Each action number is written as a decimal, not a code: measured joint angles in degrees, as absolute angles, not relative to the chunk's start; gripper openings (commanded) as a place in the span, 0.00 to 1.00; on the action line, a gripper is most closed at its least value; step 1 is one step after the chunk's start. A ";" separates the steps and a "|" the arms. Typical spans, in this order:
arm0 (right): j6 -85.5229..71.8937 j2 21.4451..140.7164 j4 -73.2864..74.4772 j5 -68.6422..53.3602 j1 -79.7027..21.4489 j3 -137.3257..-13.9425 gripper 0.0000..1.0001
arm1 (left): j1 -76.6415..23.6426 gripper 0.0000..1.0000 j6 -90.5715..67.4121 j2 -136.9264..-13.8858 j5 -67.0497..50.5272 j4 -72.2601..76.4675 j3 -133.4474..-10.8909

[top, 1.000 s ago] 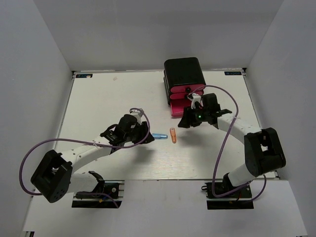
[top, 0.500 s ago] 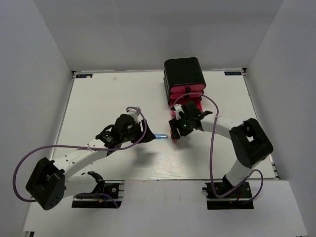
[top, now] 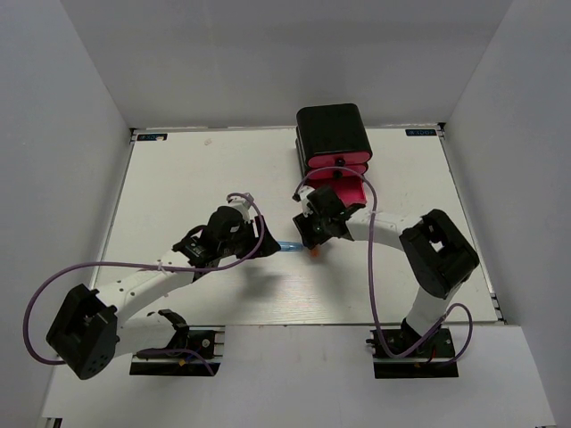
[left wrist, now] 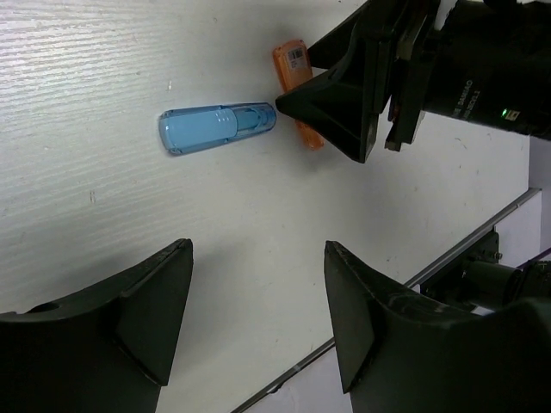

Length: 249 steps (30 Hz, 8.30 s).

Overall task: Sort the stationery into containers
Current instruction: Pick up the pen from the center of the board, then place the pen in the drawer, then pick up the pen from the center of the board, then place the pen in the drawer, then close the drawer in the storage box.

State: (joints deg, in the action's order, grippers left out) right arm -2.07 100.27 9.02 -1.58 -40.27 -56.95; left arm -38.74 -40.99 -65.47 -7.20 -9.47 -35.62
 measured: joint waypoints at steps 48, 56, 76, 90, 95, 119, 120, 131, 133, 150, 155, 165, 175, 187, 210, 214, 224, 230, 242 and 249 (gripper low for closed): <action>66.72 99.13 11.27 -19.75 -24.05 -71.70 0.34 | -39.18 0.77 -62.67 -88.92 -11.84 -19.09 -51.92; 69.63 102.78 15.68 -20.80 -23.62 -75.02 0.43 | -39.18 0.77 -63.55 -89.97 -12.53 -20.82 -52.53; 57.69 88.05 15.33 -28.18 -21.39 -66.81 0.47 | -39.18 0.88 -68.51 -100.09 -11.35 -30.79 -64.14; 43.81 64.34 9.26 -33.15 -19.90 -48.88 0.48 | -39.18 0.88 -77.54 -106.39 -6.44 -36.23 -68.79; 41.17 59.48 8.88 -33.19 -19.84 -45.23 0.48 | -39.16 0.85 -80.49 -111.42 -6.52 -40.27 -74.70; 33.52 46.76 9.23 -33.47 -19.14 -39.59 0.48 | -39.18 0.79 -84.14 -112.20 -7.42 -43.18 -74.74; 33.36 46.65 9.41 -33.50 -19.14 -39.44 0.48 | -39.16 0.81 -83.79 -112.03 -7.14 -43.70 -74.70; 31.99 44.69 9.78 -33.85 -19.14 -38.65 0.48 | -38.50 0.78 -79.72 -114.96 -3.11 -53.28 -79.66; 31.88 44.03 9.96 -33.87 -19.14 -38.59 0.48 | -38.50 0.76 -79.48 -115.61 -3.07 -54.24 -80.47; 30.83 39.18 10.70 -32.99 -19.14 -37.01 0.58 | -39.20 0.04 -73.41 -118.39 0.86 -57.06 -85.93; 27.22 38.57 9.54 -28.69 -19.14 -34.89 0.39 | -40.38 0.00 -63.96 -116.14 4.40 -47.18 -86.04; 20.99 38.13 6.98 -20.14 -19.14 -33.67 0.00 | -40.36 0.00 -61.28 -117.14 1.45 -32.95 -100.20; 19.51 32.97 6.96 -15.29 -19.14 -31.86 0.00 | -40.34 0.00 -71.94 -124.90 -2.13 -24.05 -103.88; 19.09 31.09 6.87 -13.41 -19.14 -30.17 0.15 | -40.34 0.40 -77.21 -125.40 -2.15 -22.20 -103.90; 15.29 42.15 5.56 -17.54 -19.07 -28.73 0.60 | -40.25 0.64 -67.20 -109.75 -0.73 -27.29 -84.58; 8.93 49.89 2.96 -19.03 -18.81 -28.14 0.61 | -40.01 0.80 -61.54 -94.24 1.04 -26.48 -71.18; -10.72 77.34 -5.13 -20.78 -18.17 -35.16 0.61 | -39.86 0.85 -59.35 -55.51 7.49 -24.32 -41.23; -18.13 84.93 -12.29 -19.22 -17.17 -38.00 0.61 | -39.99 0.88 -59.83 -42.59 10.09 -26.13 -35.86; -25.76 95.81 -17.80 -16.64 -14.00 -42.28 0.61 | -39.99 0.91 -60.10 -35.94 13.96 -28.36 -35.18; -26.83 99.96 -21.47 -17.17 -12.62 -44.82 0.53 | -39.99 0.91 -60.47 -36.07 14.66 -28.88 -35.18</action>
